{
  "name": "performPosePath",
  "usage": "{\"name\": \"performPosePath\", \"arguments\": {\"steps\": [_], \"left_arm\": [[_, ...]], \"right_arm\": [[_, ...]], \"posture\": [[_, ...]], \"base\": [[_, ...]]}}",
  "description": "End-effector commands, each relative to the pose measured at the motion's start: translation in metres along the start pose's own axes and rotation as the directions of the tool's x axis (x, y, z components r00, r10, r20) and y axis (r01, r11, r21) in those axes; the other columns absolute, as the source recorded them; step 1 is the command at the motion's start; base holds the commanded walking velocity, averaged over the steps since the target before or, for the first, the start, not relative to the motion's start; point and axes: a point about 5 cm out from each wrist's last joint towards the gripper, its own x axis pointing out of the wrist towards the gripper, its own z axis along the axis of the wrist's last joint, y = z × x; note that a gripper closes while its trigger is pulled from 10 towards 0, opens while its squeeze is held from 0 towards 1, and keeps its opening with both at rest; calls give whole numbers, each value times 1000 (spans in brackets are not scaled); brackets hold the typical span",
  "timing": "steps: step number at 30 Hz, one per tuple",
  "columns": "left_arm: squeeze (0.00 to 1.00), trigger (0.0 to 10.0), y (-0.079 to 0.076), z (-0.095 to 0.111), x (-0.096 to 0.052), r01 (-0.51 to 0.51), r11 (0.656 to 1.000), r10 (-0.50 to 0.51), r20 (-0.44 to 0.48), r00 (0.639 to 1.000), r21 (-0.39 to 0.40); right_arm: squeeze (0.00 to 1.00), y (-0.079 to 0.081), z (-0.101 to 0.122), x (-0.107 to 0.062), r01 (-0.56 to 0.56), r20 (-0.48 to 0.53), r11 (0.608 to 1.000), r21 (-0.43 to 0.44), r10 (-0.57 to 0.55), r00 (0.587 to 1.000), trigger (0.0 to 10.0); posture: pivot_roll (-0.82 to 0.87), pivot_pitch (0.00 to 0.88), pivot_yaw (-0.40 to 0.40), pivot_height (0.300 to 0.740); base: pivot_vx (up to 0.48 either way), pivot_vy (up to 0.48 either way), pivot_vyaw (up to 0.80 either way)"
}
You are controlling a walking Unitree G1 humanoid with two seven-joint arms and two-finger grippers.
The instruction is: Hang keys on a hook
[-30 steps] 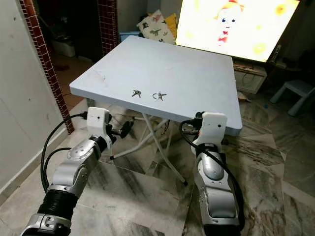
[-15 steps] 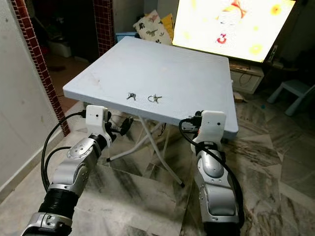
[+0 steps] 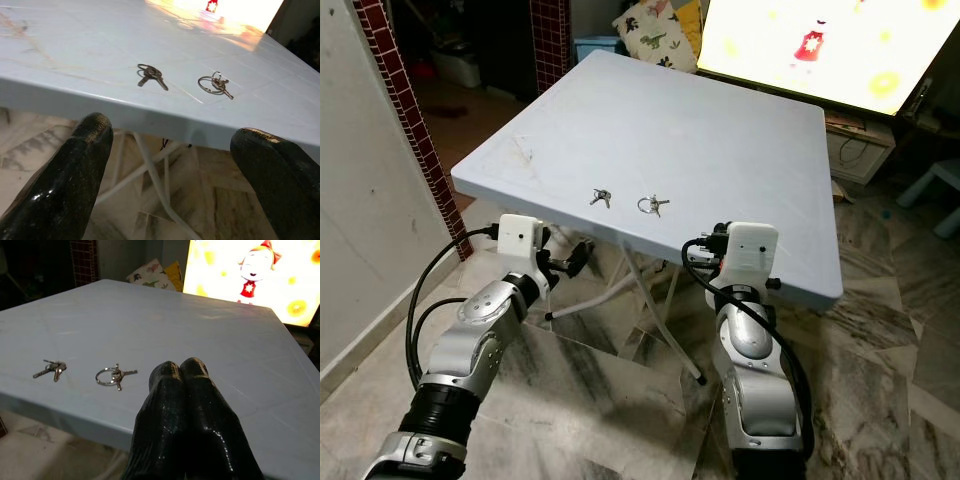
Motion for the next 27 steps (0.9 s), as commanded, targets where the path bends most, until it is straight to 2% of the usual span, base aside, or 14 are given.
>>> {"name": "performPosePath", "arguments": {"steps": [1, 15, 23, 27], "left_arm": [[0, 10000, -9, 2, 1, 27, 1000, -27, 9, 1000, 9], [0, 10000, -7, 3, 0, 11, 1000, -11, 6, 1000, 24], [0, 10000, -9, 2, -2, 12, 999, -12, 7, 1000, 46], [0, 10000, -10, 1, -3, 21, 999, -21, 7, 1000, 32]], "right_arm": [[0, -7, 1, 1, 24, 2, 1000, -12, -24, 1000, 10000], [0, -7, 1, 0, 24, 5, 1000, 0, -24, 1000, 10000], [0, -6, 0, 0, 22, 1, 1000, -12, -22, 1000, 10000], [0, -7, 2, 1, 46, 14, 999, -23, -46, 999, 10000]], "posture": [[-15, 0, -110, 740], [-12, 0, -110, 740], [-12, 0, -111, 740], [-13, 0, -108, 740]], "base": [[326, 0, 0], [342, 0, 0], [0, 0, 0], [0, -334, 0]]}}
